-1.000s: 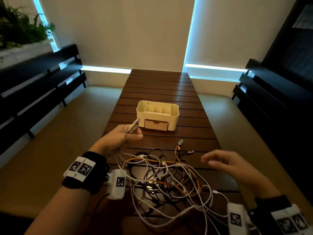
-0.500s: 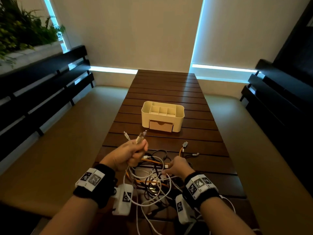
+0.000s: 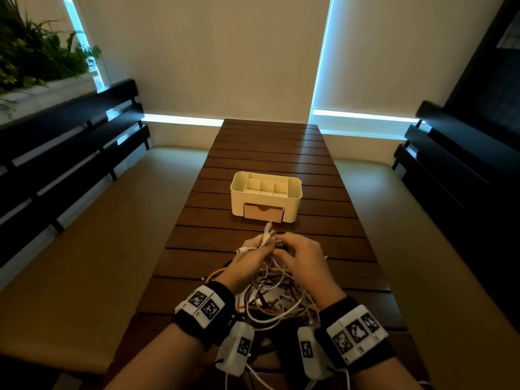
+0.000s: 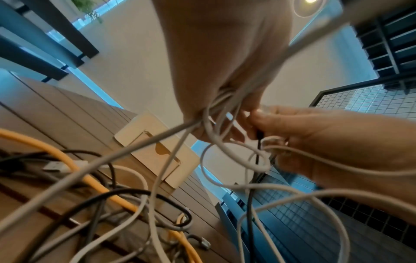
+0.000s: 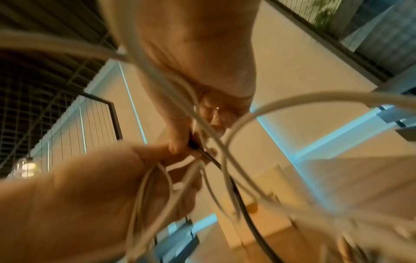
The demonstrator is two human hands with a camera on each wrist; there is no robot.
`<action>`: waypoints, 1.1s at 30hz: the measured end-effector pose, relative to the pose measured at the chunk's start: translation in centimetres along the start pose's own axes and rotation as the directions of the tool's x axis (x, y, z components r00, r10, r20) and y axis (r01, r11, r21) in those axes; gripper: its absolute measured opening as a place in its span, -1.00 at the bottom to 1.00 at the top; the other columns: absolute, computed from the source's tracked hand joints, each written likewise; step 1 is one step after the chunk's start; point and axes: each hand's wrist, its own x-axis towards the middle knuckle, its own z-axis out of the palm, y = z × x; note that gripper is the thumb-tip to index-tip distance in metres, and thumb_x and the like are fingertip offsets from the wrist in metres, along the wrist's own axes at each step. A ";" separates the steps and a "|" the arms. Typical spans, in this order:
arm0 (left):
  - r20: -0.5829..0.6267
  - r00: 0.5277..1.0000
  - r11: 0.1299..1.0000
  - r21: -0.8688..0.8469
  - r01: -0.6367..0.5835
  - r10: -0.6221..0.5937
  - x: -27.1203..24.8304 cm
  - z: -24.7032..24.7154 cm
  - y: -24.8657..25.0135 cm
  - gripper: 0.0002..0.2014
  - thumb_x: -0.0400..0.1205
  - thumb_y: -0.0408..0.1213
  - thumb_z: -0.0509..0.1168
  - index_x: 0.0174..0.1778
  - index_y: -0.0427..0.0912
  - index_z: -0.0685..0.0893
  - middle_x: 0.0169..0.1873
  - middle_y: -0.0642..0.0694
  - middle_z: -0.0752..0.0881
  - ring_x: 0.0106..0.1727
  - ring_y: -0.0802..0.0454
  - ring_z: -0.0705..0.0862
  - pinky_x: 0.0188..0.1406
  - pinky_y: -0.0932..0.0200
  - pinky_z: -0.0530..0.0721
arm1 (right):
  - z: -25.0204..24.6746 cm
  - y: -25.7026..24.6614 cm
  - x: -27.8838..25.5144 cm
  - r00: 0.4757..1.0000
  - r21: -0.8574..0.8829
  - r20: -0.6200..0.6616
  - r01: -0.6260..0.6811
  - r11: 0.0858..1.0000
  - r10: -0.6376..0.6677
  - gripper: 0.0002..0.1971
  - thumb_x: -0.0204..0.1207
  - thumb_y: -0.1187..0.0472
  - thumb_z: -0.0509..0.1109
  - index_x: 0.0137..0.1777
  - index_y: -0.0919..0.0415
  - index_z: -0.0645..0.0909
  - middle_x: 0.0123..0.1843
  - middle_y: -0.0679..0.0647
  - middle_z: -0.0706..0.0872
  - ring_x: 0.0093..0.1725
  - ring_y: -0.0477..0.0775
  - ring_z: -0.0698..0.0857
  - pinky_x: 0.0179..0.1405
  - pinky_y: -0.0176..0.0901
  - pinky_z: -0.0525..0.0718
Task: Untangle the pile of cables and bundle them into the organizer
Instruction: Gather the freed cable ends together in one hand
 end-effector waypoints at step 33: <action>-0.076 0.995 0.992 -0.104 -0.075 0.067 -0.5 3.3 3.8 -0.59 0.68 0.15 -0.03 -0.19 -0.12 0.47 -0.36 -0.03 0.55 -0.31 0.09 0.57 -0.33 0.29 0.56 | -2.9 -4.8 -1.4 0.960 0.079 -0.216 -0.167 0.983 0.181 -0.62 0.52 0.11 0.39 0.04 -0.07 0.17 -0.29 -0.06 0.70 -0.27 -0.05 0.67 -0.40 -0.36 0.52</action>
